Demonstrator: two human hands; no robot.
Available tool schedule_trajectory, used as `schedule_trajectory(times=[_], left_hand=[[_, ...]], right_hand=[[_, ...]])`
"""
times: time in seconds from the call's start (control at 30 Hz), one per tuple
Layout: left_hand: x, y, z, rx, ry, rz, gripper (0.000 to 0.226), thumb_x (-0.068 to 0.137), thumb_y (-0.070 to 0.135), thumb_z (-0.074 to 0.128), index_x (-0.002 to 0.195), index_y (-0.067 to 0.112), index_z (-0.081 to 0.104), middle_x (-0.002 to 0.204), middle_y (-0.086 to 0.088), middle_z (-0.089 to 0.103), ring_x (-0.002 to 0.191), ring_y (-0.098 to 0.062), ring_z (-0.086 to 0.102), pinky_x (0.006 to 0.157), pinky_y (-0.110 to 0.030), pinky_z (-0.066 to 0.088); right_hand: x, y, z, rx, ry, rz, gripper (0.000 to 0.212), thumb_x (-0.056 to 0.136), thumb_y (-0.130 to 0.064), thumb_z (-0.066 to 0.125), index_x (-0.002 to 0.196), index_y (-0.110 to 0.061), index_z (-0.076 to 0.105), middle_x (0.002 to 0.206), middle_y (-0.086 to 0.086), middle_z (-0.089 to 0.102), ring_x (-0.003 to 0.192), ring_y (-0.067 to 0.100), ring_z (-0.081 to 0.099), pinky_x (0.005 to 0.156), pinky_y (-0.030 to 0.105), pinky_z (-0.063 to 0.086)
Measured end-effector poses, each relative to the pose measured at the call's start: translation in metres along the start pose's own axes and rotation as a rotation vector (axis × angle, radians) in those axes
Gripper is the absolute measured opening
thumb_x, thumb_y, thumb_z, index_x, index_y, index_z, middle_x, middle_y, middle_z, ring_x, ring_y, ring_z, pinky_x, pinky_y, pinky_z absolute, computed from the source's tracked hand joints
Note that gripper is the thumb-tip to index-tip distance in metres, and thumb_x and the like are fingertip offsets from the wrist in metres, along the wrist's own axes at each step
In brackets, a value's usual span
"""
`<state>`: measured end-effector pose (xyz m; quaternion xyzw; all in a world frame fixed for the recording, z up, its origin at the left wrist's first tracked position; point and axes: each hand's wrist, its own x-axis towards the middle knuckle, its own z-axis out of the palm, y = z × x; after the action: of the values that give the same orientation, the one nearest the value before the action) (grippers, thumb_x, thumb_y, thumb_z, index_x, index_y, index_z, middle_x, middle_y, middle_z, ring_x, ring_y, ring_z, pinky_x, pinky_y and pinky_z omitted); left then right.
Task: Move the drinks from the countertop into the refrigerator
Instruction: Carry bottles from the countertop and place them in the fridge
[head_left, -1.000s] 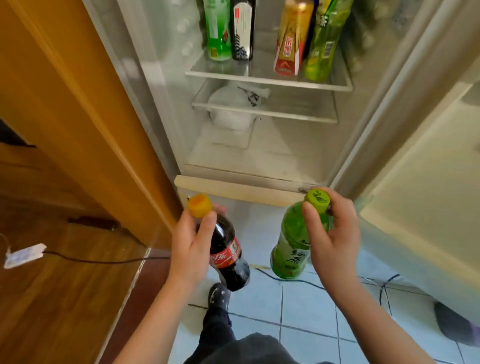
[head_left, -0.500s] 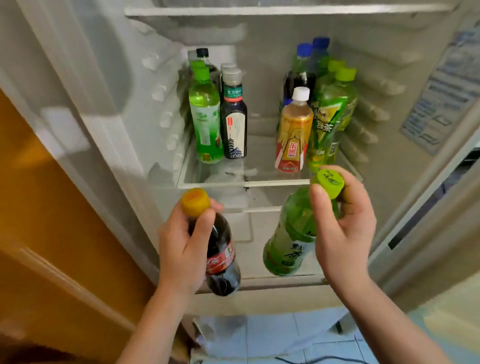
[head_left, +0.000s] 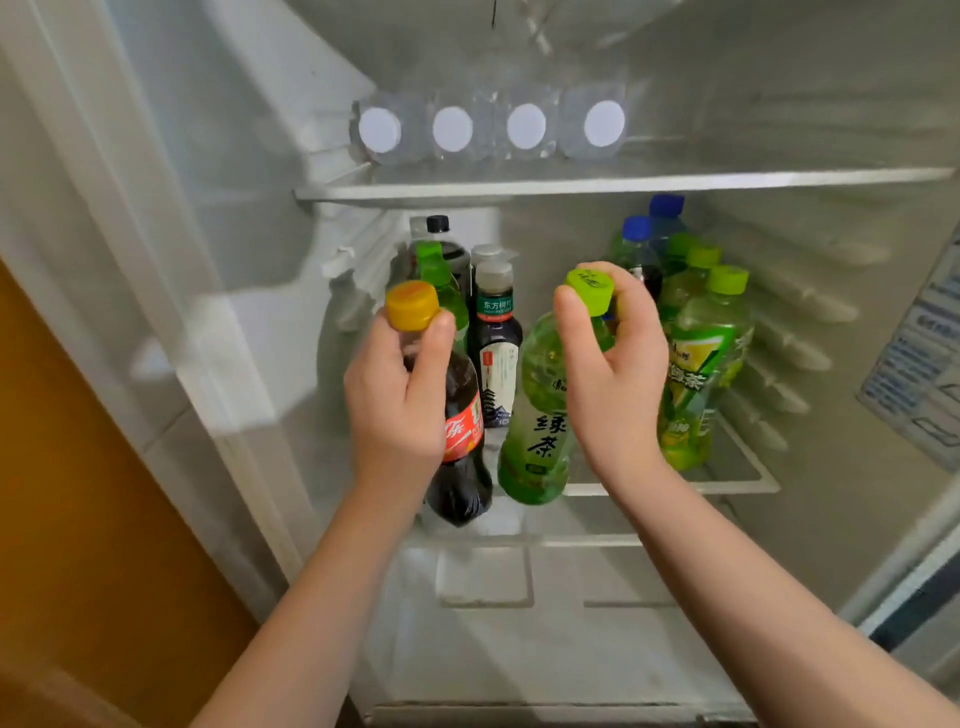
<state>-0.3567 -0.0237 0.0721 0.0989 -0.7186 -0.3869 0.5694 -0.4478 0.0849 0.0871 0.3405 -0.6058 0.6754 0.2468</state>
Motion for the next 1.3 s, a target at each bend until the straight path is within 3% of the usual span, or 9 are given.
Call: schedule_trajectory(times=[0.17,0.4,0.57,0.67,0.87,0.97,1.13,1.3], left_hand=[[0.022,-0.017,0.013,0.089,0.073,-0.031,0.038,0.091,0.039,0.048,0.087,0.003,0.063,0.072,0.014,0.057,0.071,0.009,0.054,0.068,-0.002,0.035],[0.037,-0.042,0.017,0.152,0.126,0.01,0.029,0.096,0.023,0.05,0.078,0.002,0.058,0.066,0.0,0.054,0.064,-0.007,0.049,0.063,-0.009,0.035],[0.045,-0.053,0.024,0.215,0.127,0.035,0.018,0.095,0.026,0.051,0.08,0.015,0.05,0.065,0.015,0.045,0.063,0.001,0.046,0.063,-0.009,0.032],[0.043,-0.059,0.031,0.212,0.144,0.067,0.013,0.092,0.026,0.054,0.088,0.013,0.053,0.072,0.018,0.048,0.067,0.002,0.048,0.067,-0.008,0.033],[0.034,-0.075,0.04,0.222,0.149,0.117,0.043,0.087,0.021,0.057,0.123,-0.002,0.055,0.112,-0.005,0.062,0.104,-0.004,0.052,0.095,-0.01,0.035],[0.034,-0.079,0.043,0.215,0.175,0.12,0.048,0.086,0.025,0.054,0.124,-0.003,0.054,0.112,-0.009,0.062,0.104,-0.005,0.051,0.095,-0.009,0.034],[0.035,-0.084,0.047,0.214,0.201,0.087,0.049,0.085,0.029,0.051,0.126,0.002,0.054,0.113,0.0,0.06,0.104,-0.001,0.049,0.095,-0.008,0.033],[0.036,-0.088,0.047,0.196,0.196,0.111,0.049,0.088,0.029,0.049,0.127,0.001,0.053,0.117,-0.005,0.061,0.108,-0.01,0.054,0.097,-0.015,0.037]], right_hand=[[0.011,0.022,0.029,-0.05,-0.077,0.035,0.023,0.091,-0.027,0.058,0.105,-0.01,0.062,0.097,-0.001,0.063,0.097,0.021,0.054,0.089,0.033,0.042],[0.016,0.049,0.053,-0.085,-0.124,0.064,0.018,0.092,-0.025,0.059,0.105,-0.013,0.062,0.097,-0.005,0.06,0.097,0.018,0.052,0.079,0.007,0.031],[0.02,0.062,0.06,-0.066,-0.138,0.095,0.021,0.092,-0.026,0.058,0.108,-0.013,0.061,0.1,-0.006,0.059,0.101,0.02,0.053,0.086,0.019,0.036],[0.023,0.067,0.062,-0.072,-0.194,0.072,0.025,0.092,-0.03,0.057,0.111,-0.014,0.061,0.102,-0.007,0.061,0.102,0.018,0.055,0.09,0.027,0.042],[0.023,0.073,0.066,-0.086,-0.161,0.024,0.032,0.09,-0.033,0.053,0.112,-0.011,0.06,0.1,-0.009,0.057,0.099,0.011,0.052,0.085,0.018,0.035],[0.022,0.075,0.073,-0.092,-0.111,0.011,0.031,0.09,-0.032,0.052,0.11,-0.009,0.06,0.097,-0.01,0.054,0.095,0.009,0.047,0.082,0.009,0.03],[0.024,0.081,0.084,-0.092,-0.081,0.02,0.029,0.091,-0.032,0.052,0.108,-0.011,0.061,0.094,-0.012,0.051,0.094,0.006,0.043,0.08,0.009,0.028],[0.022,0.085,0.085,-0.076,-0.067,-0.012,0.033,0.092,-0.038,0.046,0.107,-0.013,0.061,0.094,-0.012,0.053,0.09,0.001,0.04,0.08,0.014,0.03]])
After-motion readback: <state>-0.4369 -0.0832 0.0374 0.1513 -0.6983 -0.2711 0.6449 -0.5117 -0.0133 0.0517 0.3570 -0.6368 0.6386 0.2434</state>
